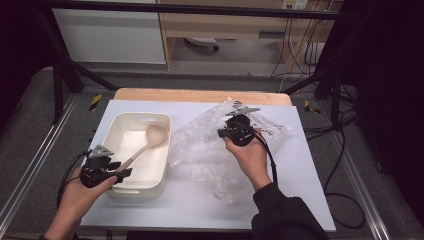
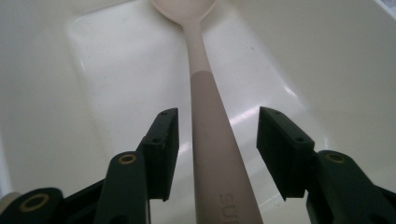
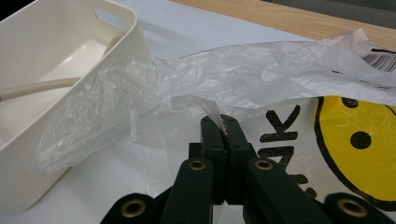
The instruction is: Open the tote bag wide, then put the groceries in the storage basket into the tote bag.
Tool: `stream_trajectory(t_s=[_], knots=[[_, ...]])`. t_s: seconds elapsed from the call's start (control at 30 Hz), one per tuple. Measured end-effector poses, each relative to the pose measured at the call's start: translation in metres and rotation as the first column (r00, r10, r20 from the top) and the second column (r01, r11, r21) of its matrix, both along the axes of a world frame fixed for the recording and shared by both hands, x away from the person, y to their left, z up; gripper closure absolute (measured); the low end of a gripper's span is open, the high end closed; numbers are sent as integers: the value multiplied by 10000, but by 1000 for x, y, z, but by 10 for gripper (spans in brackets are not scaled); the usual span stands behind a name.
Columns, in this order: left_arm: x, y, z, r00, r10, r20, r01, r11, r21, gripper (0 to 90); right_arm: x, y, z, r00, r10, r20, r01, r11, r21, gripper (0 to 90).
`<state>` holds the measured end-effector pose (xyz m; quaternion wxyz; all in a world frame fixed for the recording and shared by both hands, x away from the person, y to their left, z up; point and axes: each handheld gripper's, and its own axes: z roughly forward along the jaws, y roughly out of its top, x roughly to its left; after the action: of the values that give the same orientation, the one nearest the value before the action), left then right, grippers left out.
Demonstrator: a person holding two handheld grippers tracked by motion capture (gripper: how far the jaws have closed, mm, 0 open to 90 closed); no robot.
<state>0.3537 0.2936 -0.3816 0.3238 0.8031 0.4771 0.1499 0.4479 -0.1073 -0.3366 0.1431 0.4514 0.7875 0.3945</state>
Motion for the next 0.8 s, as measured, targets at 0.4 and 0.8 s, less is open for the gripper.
stream_trajectory(t_s=[0.4,0.8], knots=[[-1,1,-4,9998,-133,-149,130,9997,-194,563,1,0,-1,10000,-27,-18,27,10000,-12,900],[0,0,-4,9997,-53,-222,48,9998,-214,602,1,0,-3,10000,-26,-59,26,10000,-30,900]])
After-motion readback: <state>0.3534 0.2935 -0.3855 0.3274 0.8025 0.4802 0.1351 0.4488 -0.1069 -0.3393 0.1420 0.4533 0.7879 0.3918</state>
